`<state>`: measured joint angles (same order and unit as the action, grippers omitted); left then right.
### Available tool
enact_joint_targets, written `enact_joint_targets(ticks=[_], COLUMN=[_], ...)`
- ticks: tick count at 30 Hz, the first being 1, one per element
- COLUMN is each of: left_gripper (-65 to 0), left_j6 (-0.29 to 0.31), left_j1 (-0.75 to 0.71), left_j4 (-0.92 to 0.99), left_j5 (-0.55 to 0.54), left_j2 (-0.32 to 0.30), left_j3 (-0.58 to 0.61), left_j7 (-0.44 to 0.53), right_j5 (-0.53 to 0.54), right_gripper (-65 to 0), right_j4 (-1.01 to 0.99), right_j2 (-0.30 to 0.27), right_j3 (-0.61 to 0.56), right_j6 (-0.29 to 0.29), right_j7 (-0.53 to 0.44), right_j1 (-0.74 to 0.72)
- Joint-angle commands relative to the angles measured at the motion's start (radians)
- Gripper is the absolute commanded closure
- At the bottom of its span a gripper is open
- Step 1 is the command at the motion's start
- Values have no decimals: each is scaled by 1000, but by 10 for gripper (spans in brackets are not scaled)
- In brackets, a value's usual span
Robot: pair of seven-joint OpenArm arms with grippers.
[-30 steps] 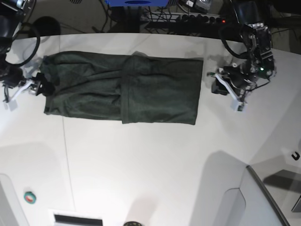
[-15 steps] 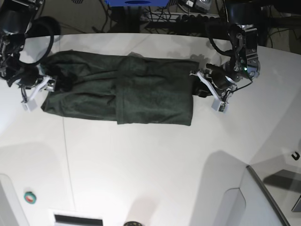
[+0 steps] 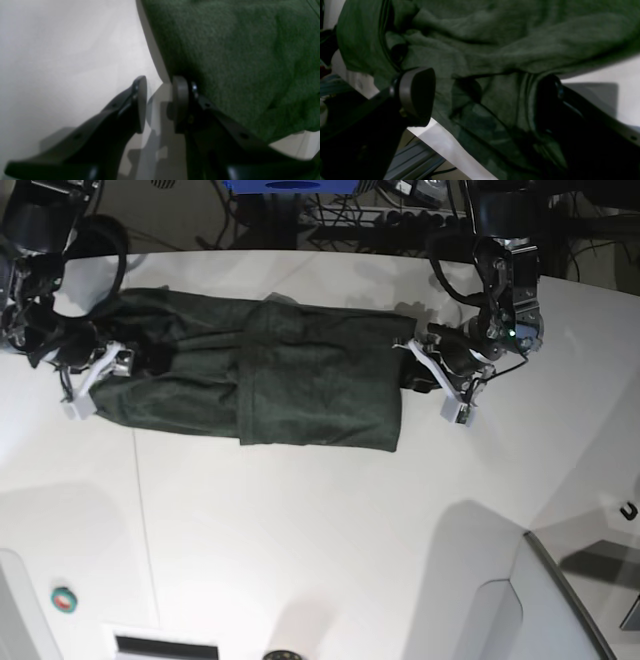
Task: Layout the t-shirt on the table in an organized manner, then fold the t-shirt properly
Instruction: 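Grasp both short ends of the green strip with both grippers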
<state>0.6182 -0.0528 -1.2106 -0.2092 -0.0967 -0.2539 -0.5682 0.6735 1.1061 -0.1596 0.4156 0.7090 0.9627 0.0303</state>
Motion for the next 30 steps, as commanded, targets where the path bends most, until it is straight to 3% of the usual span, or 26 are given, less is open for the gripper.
enact_joint_targets(ticks=[1,5,9,11,18,20,23,30], left_gripper=[-174,-174,-174,-174,-174,-174,-174,-174], left_j6=[4,4,4,4,4,4,4,4], left_j1=[9,11,11,11,35,38,38,40], left_j4=[-13,-13,-13,-13,-13,-13,-13,-15], left_j5=[0,0,-2,-2,-2,-2,-2,-2], left_j2=[4,16,13,13,15,13,10,8], left_j3=[0,1,48,64,63,61,60,64], left_j7=[1,1,1,1,0,-2,-2,-2], right_j5=[-62,-62,-67,-67,-67,-68,-68,-70], right_gripper=[-536,-507,-359,-314,-287,-204,-17,-9], right_j4=[-8,-8,-8,-8,-10,-7,-1,81], right_j2=[2,2,2,2,2,2,2,1], right_j3=[-8,-8,-8,-8,-8,-8,-8,-11], right_j6=[-11,-11,-11,-11,-11,-11,-11,-11], right_j7=[58,58,58,58,58,58,58,72], right_j1=[6,-8,-19,-30,-48,-53,-66,-86])
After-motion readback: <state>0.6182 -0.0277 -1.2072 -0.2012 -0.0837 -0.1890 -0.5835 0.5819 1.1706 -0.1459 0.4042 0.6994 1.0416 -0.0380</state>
